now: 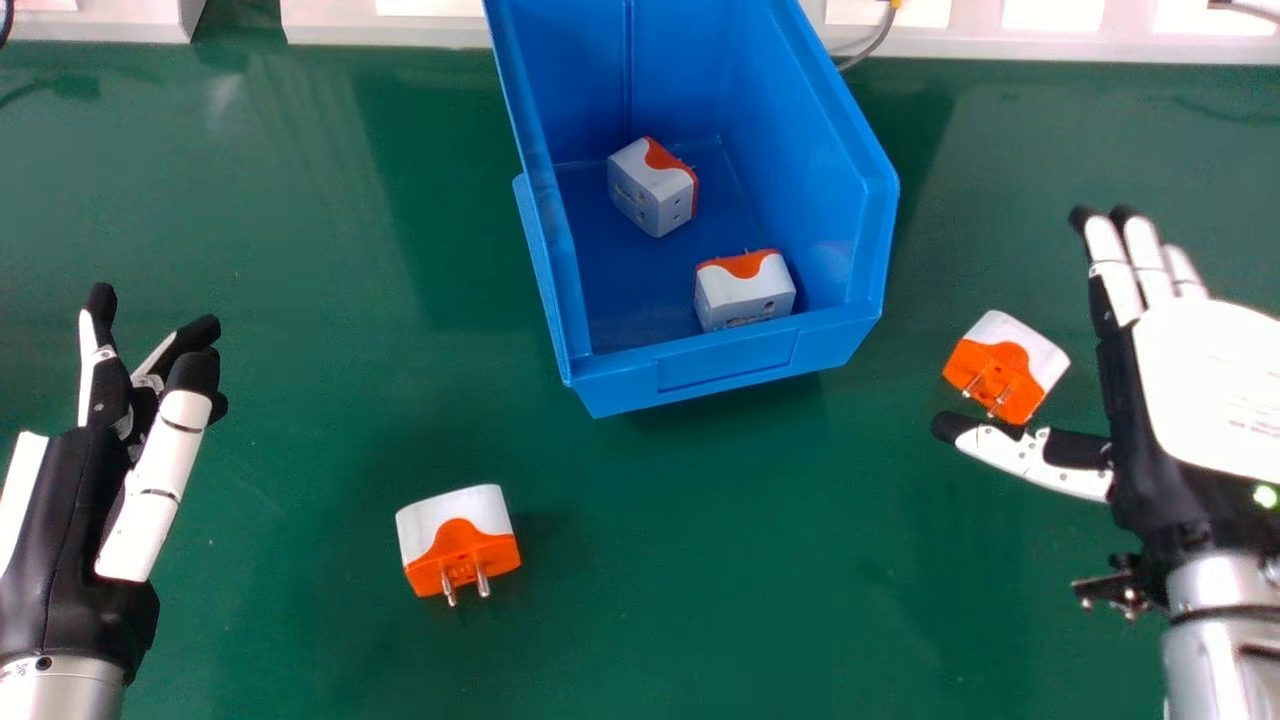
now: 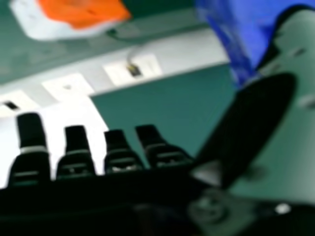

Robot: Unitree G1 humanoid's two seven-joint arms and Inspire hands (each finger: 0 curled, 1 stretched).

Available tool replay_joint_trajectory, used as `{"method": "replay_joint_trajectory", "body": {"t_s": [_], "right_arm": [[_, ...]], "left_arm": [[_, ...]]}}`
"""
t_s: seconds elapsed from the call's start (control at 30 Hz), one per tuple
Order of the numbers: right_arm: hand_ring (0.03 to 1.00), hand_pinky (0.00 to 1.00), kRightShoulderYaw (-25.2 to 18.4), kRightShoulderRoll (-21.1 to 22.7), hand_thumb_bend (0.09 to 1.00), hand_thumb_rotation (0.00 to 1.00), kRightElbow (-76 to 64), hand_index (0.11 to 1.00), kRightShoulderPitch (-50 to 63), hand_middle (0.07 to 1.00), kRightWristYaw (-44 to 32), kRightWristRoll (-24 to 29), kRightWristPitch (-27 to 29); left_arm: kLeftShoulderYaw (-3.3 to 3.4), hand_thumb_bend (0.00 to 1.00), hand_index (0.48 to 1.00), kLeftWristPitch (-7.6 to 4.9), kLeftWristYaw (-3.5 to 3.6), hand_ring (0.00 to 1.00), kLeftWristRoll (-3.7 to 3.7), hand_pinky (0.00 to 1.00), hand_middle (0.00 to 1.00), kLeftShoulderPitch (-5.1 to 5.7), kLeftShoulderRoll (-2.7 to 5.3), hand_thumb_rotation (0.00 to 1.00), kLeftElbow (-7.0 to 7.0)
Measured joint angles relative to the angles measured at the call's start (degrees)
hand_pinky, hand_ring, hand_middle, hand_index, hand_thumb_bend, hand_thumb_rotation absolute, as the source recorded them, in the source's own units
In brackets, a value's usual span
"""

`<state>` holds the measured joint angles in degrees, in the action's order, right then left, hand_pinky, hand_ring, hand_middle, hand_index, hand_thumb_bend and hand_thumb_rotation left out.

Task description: Pick all objects and put in blue box

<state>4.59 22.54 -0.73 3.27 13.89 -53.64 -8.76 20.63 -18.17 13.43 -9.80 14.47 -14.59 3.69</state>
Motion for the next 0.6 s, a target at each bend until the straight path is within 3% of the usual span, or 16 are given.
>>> {"method": "replay_joint_trajectory", "body": {"t_s": [0.3, 0.6], "right_arm": [[0.906, 0.78, 2.57, 0.99, 0.604, 0.58, 15.07, 0.906, -10.68, 0.945, -3.72, 2.34, -2.51], [0.879, 0.77, 4.92, 2.32, 0.582, 0.53, 25.02, 0.882, -18.12, 0.92, -5.06, 4.31, -3.52]], "left_arm": [[0.01, 0.61, 0.904, -0.03, 0.22, 0.91, -0.08, 0.88, 0.9, -0.08, -0.02, 0.79, 0.03], [0.12, 0.58, 0.905, -0.11, 0.67, 0.91, -0.15, 0.88, 0.9, 0.56, -0.04, 0.81, -0.25]]}}
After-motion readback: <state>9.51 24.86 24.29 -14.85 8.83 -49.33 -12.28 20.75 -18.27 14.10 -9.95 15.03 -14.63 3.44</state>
